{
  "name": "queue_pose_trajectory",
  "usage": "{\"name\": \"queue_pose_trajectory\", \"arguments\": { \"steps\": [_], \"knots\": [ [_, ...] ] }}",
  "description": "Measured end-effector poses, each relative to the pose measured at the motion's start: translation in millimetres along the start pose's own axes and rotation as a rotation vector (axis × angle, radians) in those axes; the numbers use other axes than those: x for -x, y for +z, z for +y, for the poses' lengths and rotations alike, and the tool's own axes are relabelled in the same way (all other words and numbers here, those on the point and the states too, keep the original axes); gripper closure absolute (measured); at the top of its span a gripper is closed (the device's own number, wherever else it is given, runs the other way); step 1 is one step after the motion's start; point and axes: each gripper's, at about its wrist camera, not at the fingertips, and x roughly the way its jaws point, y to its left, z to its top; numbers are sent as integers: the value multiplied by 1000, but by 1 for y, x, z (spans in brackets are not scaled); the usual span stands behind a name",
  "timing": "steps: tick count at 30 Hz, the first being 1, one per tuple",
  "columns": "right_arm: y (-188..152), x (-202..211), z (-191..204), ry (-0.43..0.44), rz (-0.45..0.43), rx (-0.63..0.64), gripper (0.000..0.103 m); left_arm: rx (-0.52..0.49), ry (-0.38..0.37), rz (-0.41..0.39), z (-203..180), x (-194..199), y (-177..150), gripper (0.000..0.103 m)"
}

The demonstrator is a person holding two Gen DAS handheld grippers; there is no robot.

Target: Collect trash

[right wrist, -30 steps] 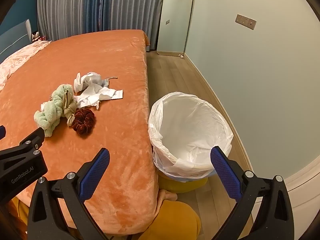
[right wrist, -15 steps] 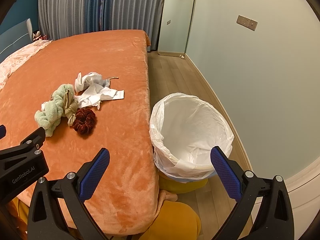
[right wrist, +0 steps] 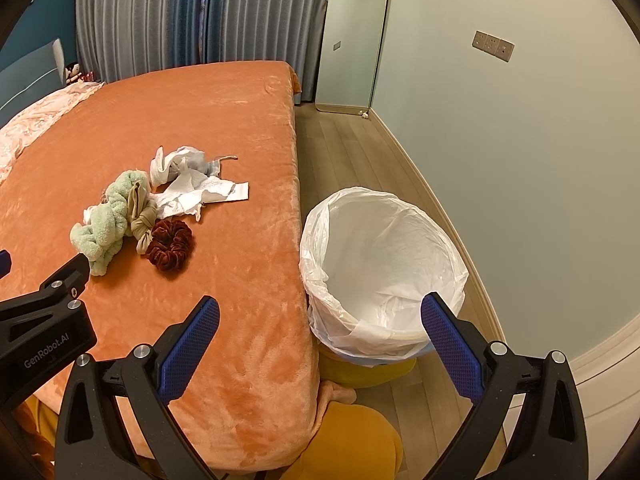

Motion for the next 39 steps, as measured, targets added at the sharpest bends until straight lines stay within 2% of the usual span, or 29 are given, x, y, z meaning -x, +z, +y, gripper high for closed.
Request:
{"name": "queue_pose_trajectory", "arguments": {
  "steps": [7,39],
  "knots": [
    [1,1,0,0,-3,0,7,1,0,-17,1,3,2,7],
    [7,2,-1,-1,-3,-6,7,12,-8,0,4,2,1,7]
  ]
}}
